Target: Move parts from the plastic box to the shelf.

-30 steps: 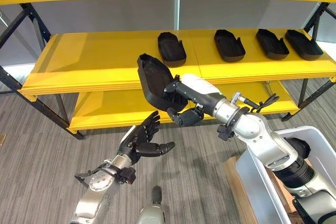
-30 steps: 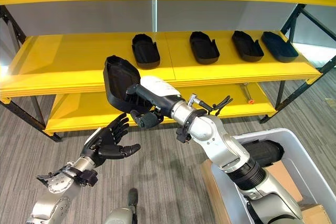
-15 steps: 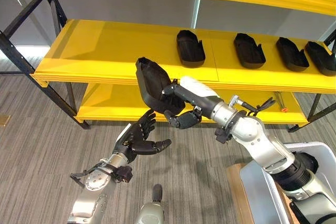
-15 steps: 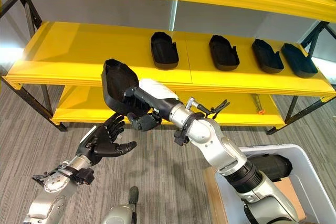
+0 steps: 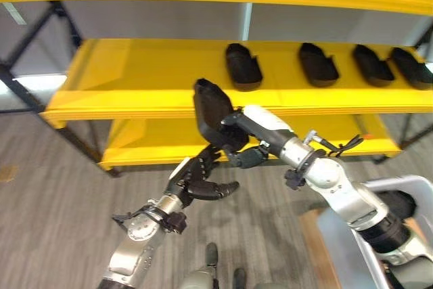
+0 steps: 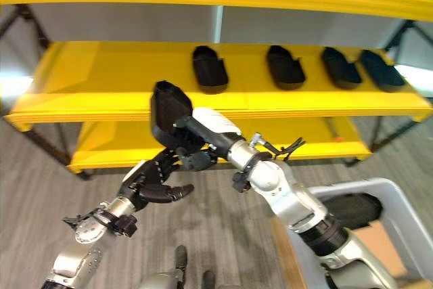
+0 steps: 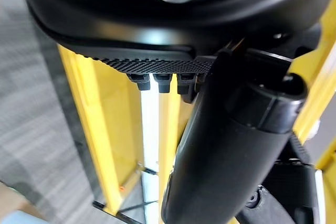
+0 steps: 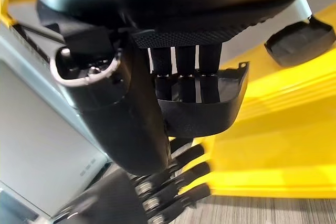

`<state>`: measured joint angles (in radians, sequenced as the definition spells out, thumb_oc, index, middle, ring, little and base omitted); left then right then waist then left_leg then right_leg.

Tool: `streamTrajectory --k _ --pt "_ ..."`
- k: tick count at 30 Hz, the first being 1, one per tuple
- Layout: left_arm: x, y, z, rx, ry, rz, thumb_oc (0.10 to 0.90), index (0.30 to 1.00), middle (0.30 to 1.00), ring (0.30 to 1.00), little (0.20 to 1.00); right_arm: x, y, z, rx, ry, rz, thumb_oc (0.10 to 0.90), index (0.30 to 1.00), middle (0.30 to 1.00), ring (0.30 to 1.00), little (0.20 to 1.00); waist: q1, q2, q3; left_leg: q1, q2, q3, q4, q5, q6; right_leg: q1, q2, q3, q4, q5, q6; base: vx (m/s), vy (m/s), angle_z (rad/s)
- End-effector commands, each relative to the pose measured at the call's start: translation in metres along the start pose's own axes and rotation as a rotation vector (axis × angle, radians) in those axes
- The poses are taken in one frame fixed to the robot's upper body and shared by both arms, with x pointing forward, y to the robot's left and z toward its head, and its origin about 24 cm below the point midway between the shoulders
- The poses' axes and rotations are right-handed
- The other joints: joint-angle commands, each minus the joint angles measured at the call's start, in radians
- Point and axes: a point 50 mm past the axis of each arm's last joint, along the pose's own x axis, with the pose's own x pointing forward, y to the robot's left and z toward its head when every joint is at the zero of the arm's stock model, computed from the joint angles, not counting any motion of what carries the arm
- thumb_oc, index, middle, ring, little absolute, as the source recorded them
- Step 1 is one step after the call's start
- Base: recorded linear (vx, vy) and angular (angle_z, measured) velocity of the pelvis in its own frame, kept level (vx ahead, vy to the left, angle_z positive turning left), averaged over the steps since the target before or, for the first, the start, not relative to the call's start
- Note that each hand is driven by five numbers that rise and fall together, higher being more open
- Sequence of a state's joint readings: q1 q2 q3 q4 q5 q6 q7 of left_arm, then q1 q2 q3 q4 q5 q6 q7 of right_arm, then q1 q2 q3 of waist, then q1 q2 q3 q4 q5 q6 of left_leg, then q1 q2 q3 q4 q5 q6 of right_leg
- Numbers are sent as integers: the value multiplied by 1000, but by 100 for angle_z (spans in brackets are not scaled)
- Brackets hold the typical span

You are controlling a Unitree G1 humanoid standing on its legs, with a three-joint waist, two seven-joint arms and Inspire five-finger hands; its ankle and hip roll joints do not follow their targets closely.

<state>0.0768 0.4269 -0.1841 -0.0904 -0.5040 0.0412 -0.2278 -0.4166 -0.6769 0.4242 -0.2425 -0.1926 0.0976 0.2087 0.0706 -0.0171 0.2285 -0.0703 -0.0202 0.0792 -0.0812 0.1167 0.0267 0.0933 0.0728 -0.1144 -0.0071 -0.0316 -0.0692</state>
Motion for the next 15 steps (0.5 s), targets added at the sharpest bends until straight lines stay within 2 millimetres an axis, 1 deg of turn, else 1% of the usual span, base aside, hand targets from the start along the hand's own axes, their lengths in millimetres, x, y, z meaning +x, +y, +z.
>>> streamTrajectory --k 1,8,15 --pt "10 -1 45 39 -236 -14 900 1000 1000 1000 1000 1 -43 57 -30 -336 -251 400 300 300 300 300 -24 -43 -106 136 -9 -6 -6 -95 -4 -44 -60 29 -80 133 148 52 -41 -5" --pt "11 -3 46 38 -232 -18 900 1000 1000 1000 1000 8 -39 61 -32 -333 -235 400 300 300 300 300 -22 -34 -115 146 -7 9 -6 -103 -8 -37 -62 34 -80 119 142 43 -24 -8" --pt "10 -4 44 52 -211 -28 900 1000 1000 1000 1000 9 -43 56 -4 -301 -282 400 300 300 300 300 -22 -28 -125 161 -6 16 -6 -112 -9 -24 -66 26 -80 111 141 55 -45 10"
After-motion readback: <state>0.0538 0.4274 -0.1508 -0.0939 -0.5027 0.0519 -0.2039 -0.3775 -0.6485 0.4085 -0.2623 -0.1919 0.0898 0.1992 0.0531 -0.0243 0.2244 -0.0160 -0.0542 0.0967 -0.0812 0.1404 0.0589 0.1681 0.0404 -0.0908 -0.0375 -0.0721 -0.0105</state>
